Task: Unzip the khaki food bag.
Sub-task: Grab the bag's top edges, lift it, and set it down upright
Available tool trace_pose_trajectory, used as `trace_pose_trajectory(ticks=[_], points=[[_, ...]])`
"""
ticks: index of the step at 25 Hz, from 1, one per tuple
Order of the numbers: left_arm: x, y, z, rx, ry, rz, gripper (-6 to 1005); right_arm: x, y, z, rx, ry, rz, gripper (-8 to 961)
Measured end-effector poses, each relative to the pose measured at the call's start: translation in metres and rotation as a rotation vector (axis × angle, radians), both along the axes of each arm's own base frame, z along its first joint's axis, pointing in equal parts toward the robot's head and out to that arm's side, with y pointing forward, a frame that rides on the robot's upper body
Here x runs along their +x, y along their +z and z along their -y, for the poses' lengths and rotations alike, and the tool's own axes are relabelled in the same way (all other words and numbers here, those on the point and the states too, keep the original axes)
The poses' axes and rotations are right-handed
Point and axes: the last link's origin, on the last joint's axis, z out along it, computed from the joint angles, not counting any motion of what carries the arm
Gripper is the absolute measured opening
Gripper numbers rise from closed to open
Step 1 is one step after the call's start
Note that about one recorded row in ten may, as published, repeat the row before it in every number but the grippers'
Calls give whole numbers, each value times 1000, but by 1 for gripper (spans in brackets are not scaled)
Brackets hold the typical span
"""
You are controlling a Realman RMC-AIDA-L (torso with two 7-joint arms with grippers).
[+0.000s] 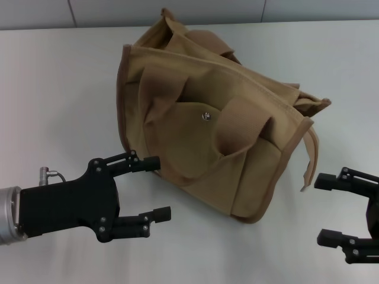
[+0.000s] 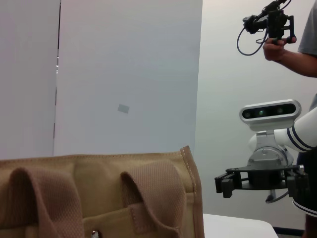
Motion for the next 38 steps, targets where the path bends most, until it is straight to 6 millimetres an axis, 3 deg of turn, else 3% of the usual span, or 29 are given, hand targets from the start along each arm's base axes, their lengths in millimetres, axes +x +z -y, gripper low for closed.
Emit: trace_pose_trajectory(ticks=[10,13,19,23,28,38], points=[[-6,9,-3,70,32,16,813,-2,-4,-4,-11,4,6,838],[-28,32,-18,273,204,30,813,-2,-5,-4,-11,5,6,838],[-48,31,-37,408,302,-95,812,-2,-5,-4,-10,6,7,836],[-42,20,-53,392,268,-167,812,-3,-5,-5,-10,7,7,835],[-16,3,-70,344,170,-179,813,-3,-5,-5,-15,9,10,834],[5,-12,-85,312,112,-191,812,-3,-12,-8,-28,-3,18,831]])
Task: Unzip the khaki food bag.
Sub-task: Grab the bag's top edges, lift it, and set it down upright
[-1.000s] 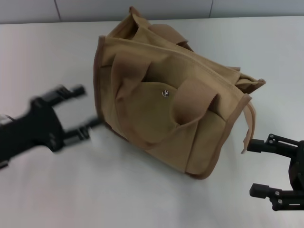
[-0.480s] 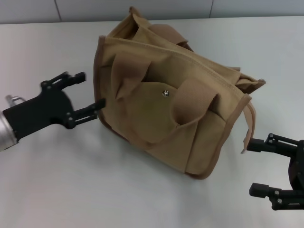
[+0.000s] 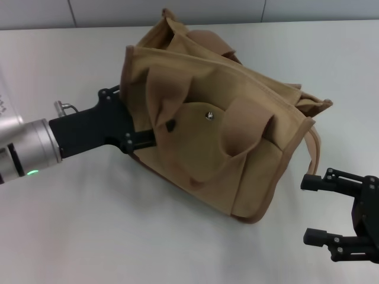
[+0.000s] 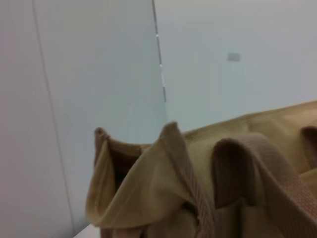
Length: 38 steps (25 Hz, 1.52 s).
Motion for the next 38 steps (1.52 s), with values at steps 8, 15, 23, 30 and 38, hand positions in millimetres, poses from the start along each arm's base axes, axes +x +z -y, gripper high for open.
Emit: trace_pose_trajectory(ticks=[8,15,23,30,38], points=[[3,-14,2,73,-75,-26,760,0,-1,-1,-6,3,6,829],[2,-14,2,106,-51,2,564,0,-1,0,-7,3,5,827],[-1,-6,4,165,-32,46,437,0,-1,1,-7,1,1,825],[0,0,3,191,-17,85,342,-1,0,0,-4,-4,-9,823],[10,12,1,199,-61,137,262,-1,1,0,5,-6,-17,821]])
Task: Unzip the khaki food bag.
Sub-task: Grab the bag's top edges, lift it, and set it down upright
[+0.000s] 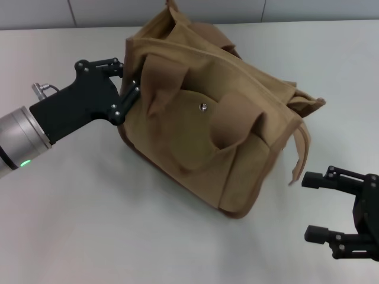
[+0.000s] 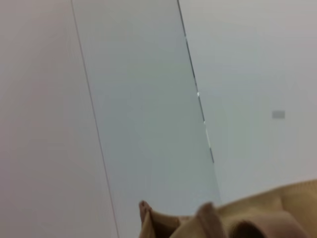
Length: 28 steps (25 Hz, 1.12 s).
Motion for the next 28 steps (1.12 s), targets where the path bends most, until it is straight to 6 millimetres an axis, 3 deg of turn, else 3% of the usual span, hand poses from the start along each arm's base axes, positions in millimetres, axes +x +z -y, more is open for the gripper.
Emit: trace_pose_trajectory(ticks=[12,15,28], points=[[5,12,1,11,-47,9,33,1,3,0,27,-11,-16,818],[6,18,2,23,-65,13,33,0,5,-2,51,-16,-27,817],[35,59,2,44,-226,17,33,3,46,-22,566,-216,-429,814]])
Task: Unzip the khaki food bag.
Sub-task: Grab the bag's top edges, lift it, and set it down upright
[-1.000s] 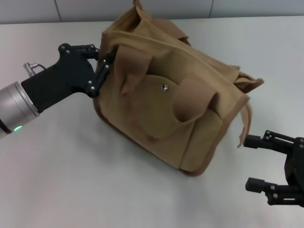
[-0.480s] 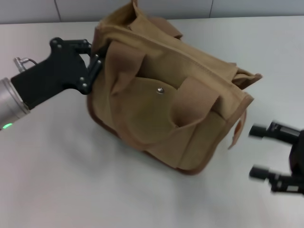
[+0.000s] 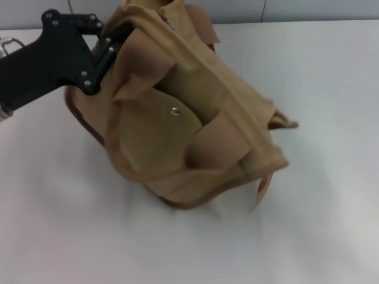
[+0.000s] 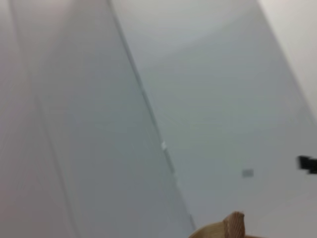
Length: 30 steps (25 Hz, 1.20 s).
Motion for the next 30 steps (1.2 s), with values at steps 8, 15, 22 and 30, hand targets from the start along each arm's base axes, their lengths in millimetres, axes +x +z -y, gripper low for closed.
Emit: trace_pose_trajectory(ticks=[8,15,22,30], points=[[21,4,6,-41,-119,-19,33,-25,-19,-29,-63,68,-24,812],[25,-4,8,-67,-139,-36,33,-55,-51,-42,-175,231,120,776],[29,-8,7,-78,-152,-41,33,-66,-70,-62,-182,246,250,525],[29,-11,8,-90,-153,-43,33,-77,-81,-69,-195,306,332,407]])
